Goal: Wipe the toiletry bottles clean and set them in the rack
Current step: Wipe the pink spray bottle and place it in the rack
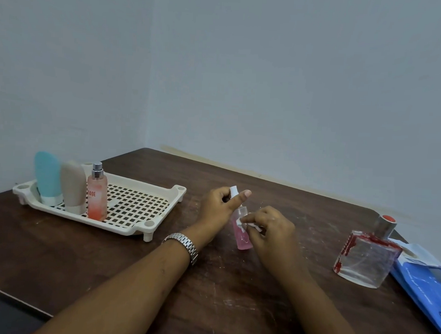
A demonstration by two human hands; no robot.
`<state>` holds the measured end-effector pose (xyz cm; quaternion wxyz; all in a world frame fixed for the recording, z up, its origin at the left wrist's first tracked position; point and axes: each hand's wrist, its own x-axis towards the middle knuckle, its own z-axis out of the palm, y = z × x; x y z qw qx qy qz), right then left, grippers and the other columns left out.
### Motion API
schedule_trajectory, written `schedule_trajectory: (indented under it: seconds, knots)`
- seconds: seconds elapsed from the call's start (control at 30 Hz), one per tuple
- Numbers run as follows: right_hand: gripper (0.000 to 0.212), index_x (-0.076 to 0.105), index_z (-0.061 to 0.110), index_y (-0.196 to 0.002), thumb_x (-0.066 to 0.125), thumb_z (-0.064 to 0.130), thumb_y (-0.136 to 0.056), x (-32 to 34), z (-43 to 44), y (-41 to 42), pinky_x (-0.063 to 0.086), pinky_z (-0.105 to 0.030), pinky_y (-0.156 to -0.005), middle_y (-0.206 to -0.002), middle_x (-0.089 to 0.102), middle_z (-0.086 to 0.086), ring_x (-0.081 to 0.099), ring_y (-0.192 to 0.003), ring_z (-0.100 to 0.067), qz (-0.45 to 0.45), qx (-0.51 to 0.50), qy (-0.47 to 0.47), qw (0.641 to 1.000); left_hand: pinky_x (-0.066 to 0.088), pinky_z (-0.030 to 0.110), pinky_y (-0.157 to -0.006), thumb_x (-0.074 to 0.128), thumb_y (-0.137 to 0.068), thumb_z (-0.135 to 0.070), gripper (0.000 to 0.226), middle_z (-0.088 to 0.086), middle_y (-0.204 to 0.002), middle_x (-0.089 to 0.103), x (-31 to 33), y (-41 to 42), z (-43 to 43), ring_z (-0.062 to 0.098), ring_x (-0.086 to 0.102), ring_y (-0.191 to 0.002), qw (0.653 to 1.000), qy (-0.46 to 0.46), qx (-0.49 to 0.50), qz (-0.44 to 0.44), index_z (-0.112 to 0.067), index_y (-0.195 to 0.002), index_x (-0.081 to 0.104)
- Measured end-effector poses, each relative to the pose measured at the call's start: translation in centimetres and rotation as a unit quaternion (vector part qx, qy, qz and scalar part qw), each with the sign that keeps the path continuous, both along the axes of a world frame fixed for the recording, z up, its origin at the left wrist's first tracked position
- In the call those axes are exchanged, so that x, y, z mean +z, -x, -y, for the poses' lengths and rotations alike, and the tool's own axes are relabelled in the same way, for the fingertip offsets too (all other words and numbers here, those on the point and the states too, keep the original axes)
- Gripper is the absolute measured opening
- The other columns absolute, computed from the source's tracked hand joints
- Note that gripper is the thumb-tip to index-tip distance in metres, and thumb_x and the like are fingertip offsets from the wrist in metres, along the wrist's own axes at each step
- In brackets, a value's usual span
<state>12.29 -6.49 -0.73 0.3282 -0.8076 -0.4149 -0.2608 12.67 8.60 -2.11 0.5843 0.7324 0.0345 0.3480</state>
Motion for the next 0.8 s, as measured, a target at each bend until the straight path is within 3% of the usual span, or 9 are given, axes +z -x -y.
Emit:
schedule_trajectory:
  seconds: [0.13, 0.27, 0.37, 0.43, 0.5, 0.57, 0.67, 0.8]
  knots:
    - [0.013, 0.074, 0.016, -0.086, 0.068, 0.006, -0.08, 0.22, 0.37, -0.38, 0.038, -0.006, -0.056, -0.078, 0.054, 0.011, 0.052, -0.066, -0.002, -0.022, -0.01, 0.004, 1.0, 0.029, 0.02, -0.048, 0.067, -0.082, -0.045, 0.043, -0.009, -0.05, 0.039, 0.1, 0.03, -0.09, 0.006, 0.035, -0.048, 1.0, -0.015, 0.011, -0.008, -0.017, -0.057, 0.048]
    - [0.013, 0.073, 0.016, -0.091, 0.065, 0.008, -0.084, 0.09, 0.13, -0.49, 0.038, -0.006, -0.057, -0.085, 0.057, 0.009, 0.052, -0.071, 0.0, -0.018, -0.022, -0.023, 0.999, 0.03, 0.021, -0.05, 0.066, -0.084, -0.044, 0.044, -0.007, -0.051, 0.041, 0.21, 0.05, -0.13, 0.007, 0.036, -0.049, 1.0, -0.006, -0.015, -0.019, -0.012, -0.059, 0.051]
    - [0.013, 0.073, 0.014, -0.092, 0.066, 0.007, -0.083, 0.07, -0.11, -0.17, 0.045, -0.013, -0.06, -0.089, 0.061, 0.004, 0.056, -0.075, -0.006, -0.002, -0.005, -0.013, 1.0, 0.038, 0.031, -0.059, 0.066, -0.084, -0.045, 0.045, 0.016, -0.063, 0.058, 0.29, 0.12, -0.01, 0.016, 0.049, -0.06, 0.999, 0.015, -0.035, -0.02, -0.001, -0.073, 0.065]
    - [0.012, 0.074, 0.014, -0.09, 0.068, 0.008, -0.082, 0.19, 0.03, -0.04, 0.05, -0.021, -0.061, -0.086, 0.061, 0.004, 0.057, -0.073, -0.008, 0.0, 0.006, 0.003, 1.0, 0.041, 0.033, -0.064, 0.066, -0.086, -0.043, 0.036, 0.025, -0.081, 0.067, 0.19, 0.02, 0.07, 0.02, 0.054, -0.068, 0.999, 0.026, -0.035, -0.022, -0.008, -0.077, 0.07]
    - [0.011, 0.074, 0.016, -0.088, 0.069, 0.009, -0.081, 0.3, 0.3, -0.18, 0.05, -0.022, -0.06, -0.082, 0.059, 0.006, 0.056, -0.07, -0.007, -0.012, 0.002, 0.014, 1.0, 0.044, 0.035, -0.067, 0.065, -0.086, -0.043, 0.029, 0.023, -0.087, 0.069, 0.12, -0.1, 0.09, 0.022, 0.057, -0.072, 0.998, 0.036, -0.039, -0.024, -0.016, -0.077, 0.071]
    - [0.011, 0.074, 0.017, -0.087, 0.068, 0.01, -0.081, 0.29, 0.52, -0.56, 0.044, -0.013, -0.059, -0.08, 0.058, 0.008, 0.054, -0.069, -0.004, -0.029, -0.005, 0.01, 1.0, 0.049, 0.038, -0.072, 0.061, -0.09, -0.04, 0.027, 0.016, -0.084, 0.071, 0.2, -0.11, 0.1, 0.021, 0.062, -0.075, 0.996, 0.049, -0.064, -0.028, -0.017, -0.08, 0.07]
    - [0.012, 0.073, 0.016, -0.088, 0.068, 0.008, -0.081, 0.07, 0.39, -0.86, 0.04, -0.009, -0.06, -0.082, 0.06, 0.007, 0.054, -0.071, -0.002, -0.025, -0.01, -0.017, 0.999, 0.052, 0.027, -0.073, 0.049, -0.097, -0.032, 0.031, 0.004, -0.083, 0.07, 0.51, 0.04, 0.36, 0.012, 0.066, -0.075, 0.991, 0.047, -0.12, -0.045, -0.007, -0.097, 0.066]
    - [0.014, 0.072, 0.016, -0.093, 0.069, 0.009, -0.081, -0.25, -0.11, -0.57, 0.041, -0.008, -0.06, -0.089, 0.061, 0.006, 0.055, -0.074, -0.003, -0.005, -0.007, -0.032, 0.999, 0.054, 0.023, -0.07, 0.04, -0.101, -0.03, 0.035, 0.006, -0.089, 0.07, 0.77, 0.28, 0.6, 0.015, 0.066, -0.077, 0.987, 0.05, -0.144, -0.049, -0.002, -0.108, 0.06]
